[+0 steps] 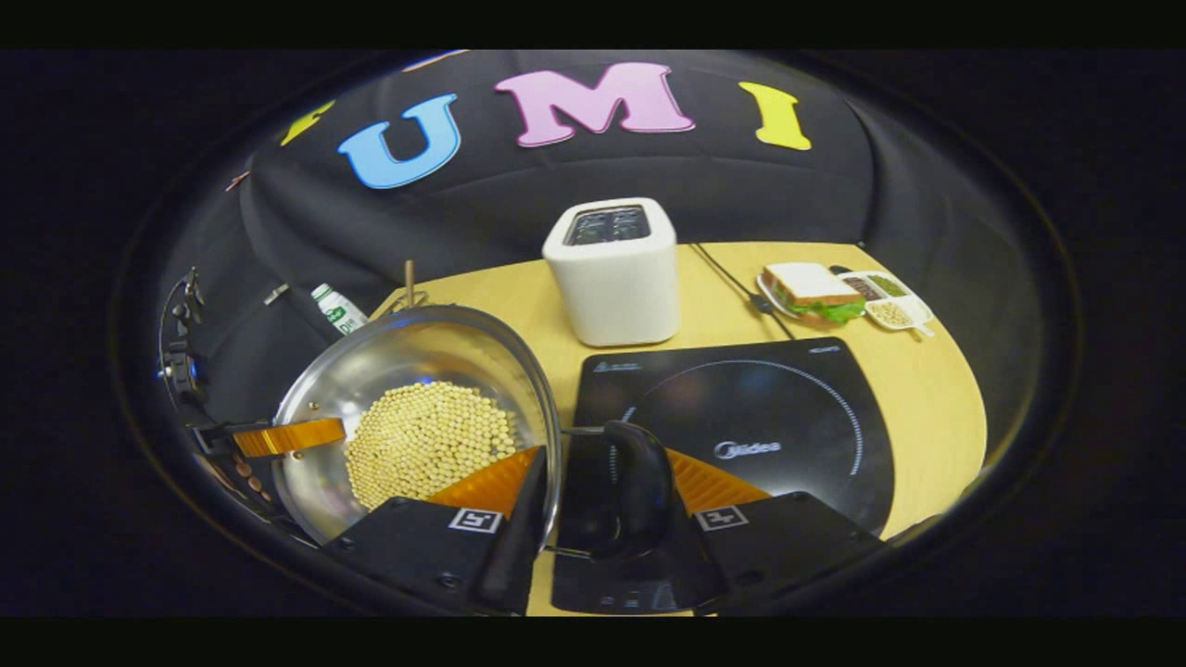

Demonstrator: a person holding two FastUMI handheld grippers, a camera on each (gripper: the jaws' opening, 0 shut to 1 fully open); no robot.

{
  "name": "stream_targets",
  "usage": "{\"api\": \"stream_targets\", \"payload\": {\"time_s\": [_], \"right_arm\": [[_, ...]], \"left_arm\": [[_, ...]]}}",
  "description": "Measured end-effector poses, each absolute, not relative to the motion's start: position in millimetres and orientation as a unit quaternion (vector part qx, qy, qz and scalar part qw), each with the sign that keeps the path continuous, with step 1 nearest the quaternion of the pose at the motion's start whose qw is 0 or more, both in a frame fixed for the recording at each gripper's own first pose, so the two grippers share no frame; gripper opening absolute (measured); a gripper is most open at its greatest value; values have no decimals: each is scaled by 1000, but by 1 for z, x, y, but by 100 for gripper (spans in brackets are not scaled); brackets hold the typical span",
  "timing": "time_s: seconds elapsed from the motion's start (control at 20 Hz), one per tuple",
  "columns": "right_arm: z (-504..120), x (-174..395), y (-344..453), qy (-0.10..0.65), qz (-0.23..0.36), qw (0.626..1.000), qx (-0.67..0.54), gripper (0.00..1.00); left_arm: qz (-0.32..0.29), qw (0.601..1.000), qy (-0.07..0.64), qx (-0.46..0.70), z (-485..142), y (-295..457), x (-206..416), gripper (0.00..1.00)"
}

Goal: First push the handle of the pot to place it horizontally, then grasp the pot with both hands and set it on the induction cooktop.

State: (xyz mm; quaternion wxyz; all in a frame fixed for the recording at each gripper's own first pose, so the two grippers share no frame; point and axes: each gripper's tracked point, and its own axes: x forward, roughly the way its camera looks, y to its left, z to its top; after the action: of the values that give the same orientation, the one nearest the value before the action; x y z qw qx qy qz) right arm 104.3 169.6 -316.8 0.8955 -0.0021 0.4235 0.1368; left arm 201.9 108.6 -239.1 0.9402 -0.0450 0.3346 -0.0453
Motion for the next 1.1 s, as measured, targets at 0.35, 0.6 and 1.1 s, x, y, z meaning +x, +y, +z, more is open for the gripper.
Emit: {"api": "stream_targets", "payload": {"time_s": [0.35,0.6,1.1], "right_arm": [[-303,123,96,420,113,900,15,60],[-302,137,52,421,104,901,19,60],[-310,160,-10,431,102,896,13,60]], "left_arm": [[-69,938,337,-29,-234,32,216,59],[-76,936,343,-28,-242,-15,223,59],[-75,932,352,-40,-266,-79,233,59]]}}
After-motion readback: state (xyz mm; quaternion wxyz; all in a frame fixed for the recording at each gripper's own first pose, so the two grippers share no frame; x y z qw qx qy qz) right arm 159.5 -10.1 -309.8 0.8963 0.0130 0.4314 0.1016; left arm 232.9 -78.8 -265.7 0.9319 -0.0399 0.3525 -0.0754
